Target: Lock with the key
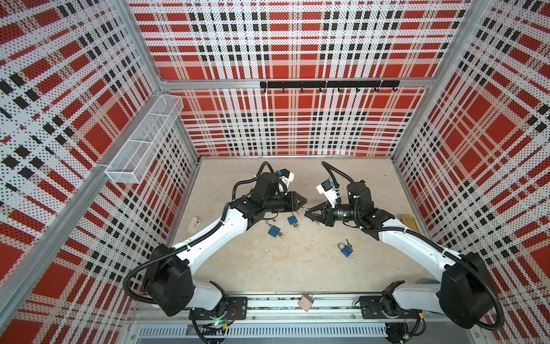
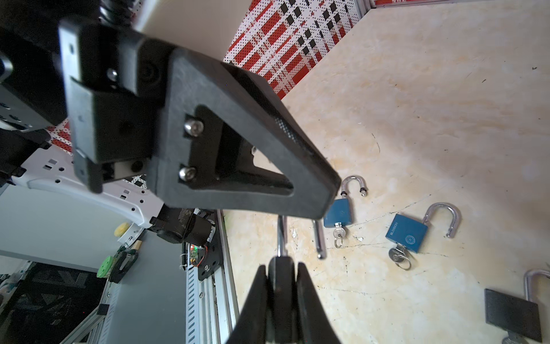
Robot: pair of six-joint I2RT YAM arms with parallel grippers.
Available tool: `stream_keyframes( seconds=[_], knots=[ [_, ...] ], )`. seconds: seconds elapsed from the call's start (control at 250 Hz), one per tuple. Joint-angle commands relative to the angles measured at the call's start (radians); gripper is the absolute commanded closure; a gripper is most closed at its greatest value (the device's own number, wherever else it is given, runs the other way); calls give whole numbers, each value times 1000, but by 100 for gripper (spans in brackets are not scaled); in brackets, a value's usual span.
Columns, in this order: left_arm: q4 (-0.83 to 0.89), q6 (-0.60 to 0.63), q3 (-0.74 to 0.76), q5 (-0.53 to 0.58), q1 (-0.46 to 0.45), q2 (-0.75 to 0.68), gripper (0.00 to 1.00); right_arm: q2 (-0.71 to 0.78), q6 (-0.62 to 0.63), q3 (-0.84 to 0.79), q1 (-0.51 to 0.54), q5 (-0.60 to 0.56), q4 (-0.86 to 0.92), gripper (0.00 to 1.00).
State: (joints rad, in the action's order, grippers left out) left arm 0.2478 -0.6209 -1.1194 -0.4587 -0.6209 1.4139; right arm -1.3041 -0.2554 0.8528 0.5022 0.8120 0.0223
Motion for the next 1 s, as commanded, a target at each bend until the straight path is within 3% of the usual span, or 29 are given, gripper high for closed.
stream_keyframes(
  seconds=[0.0,0.224,0.676,0.996],
  knots=[
    [59,53,-34,-33,-1,6,81,30,33,36,0,14,-24,100],
    [85,67,-16,-75,26,-16,79,35,44,42,1,-6,-15,100],
    [-83,-24,121,-227,81,-99,73,27,30,49,1,-6,-22,100],
    [-117,-41,147,-249,90,-112,73,19,25,58,1,-1,-17,100]
  ],
)
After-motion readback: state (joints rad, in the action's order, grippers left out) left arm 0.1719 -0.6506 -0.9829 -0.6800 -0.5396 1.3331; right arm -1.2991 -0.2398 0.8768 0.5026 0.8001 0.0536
